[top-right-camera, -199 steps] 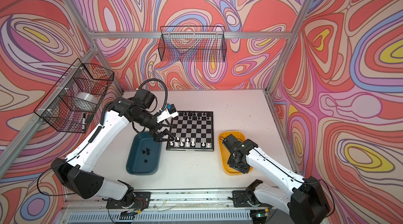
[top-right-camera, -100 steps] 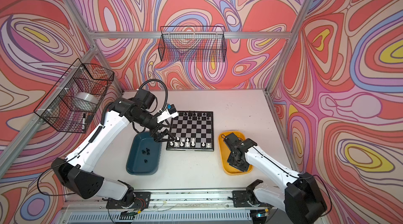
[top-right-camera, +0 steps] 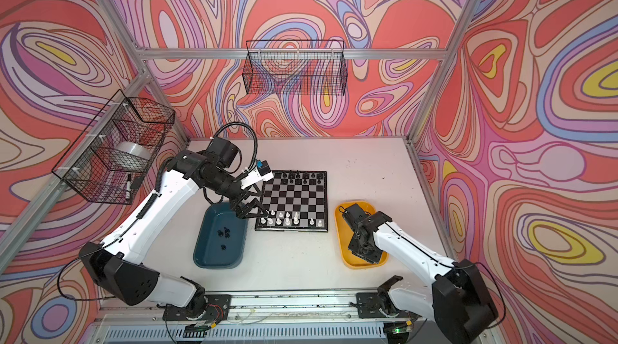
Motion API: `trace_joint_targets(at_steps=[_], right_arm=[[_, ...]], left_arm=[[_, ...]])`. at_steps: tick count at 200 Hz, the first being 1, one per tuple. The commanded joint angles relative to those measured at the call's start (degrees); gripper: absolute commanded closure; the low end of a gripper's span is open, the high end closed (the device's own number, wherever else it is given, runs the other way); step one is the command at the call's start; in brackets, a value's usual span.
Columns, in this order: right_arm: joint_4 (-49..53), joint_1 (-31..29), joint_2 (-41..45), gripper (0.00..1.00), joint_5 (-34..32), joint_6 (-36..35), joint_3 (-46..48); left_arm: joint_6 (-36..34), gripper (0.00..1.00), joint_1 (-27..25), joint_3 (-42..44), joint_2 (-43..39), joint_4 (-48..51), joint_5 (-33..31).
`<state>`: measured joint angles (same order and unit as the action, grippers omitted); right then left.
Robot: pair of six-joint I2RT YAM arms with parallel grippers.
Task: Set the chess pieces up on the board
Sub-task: 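Lower the right gripper onto a tray pawn while the left arm shifts toward the board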
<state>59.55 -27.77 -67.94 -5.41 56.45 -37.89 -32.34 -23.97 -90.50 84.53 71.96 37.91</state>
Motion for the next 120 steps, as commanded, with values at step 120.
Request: trace_joint_targets(at_steps=[120], right_arm=[[-2.60, 0.68, -2.49, 0.75, -0.48, -1.91, 0.10]], left_arm=[[0.25, 0.03, -0.26, 1.03, 0.81, 0.14, 0.85]])
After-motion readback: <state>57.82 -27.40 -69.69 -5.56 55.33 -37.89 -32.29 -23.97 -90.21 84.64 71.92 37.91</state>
